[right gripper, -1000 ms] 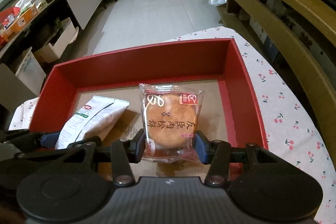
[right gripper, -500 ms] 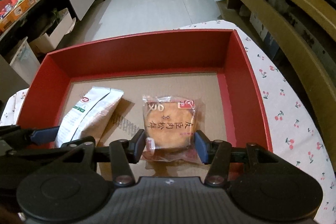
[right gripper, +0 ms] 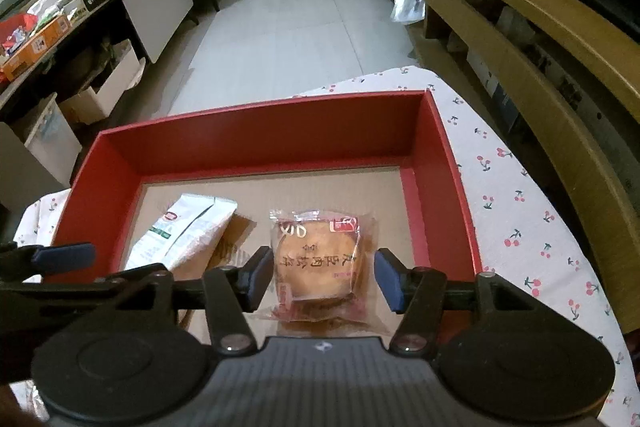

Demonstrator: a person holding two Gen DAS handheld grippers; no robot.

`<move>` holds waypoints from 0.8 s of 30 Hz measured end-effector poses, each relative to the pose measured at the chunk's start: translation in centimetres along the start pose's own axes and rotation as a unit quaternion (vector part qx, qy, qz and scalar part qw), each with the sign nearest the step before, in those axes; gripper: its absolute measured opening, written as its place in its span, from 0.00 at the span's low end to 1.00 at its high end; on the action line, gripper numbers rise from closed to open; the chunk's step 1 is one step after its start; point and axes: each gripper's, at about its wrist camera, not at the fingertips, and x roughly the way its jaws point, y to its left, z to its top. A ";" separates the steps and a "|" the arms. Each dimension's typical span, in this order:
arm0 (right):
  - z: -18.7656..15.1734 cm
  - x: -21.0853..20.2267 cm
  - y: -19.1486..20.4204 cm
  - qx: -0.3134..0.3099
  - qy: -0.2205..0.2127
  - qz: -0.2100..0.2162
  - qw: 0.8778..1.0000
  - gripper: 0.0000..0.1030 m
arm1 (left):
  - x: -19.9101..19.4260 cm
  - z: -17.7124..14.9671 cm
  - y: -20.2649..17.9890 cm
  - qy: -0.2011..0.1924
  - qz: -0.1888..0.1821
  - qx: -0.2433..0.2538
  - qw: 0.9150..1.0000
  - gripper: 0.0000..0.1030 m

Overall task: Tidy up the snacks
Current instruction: 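Lower the round cake into the tray and open the right gripper while the left releases the white bag, then grasp the wrapped bun with orange label with the left gripper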

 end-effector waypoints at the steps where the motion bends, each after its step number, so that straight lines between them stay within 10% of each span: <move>1: 0.0 -0.2 0.0 0.000 -0.002 0.000 1.000 0.55 | -0.3 -0.1 0.1 -0.001 -0.001 -0.001 1.000 0.75; 24: -4.3 -8.5 2.2 -0.028 -0.031 0.033 0.999 0.60 | -4.1 -5.8 2.5 0.033 -0.019 -0.025 0.999 0.86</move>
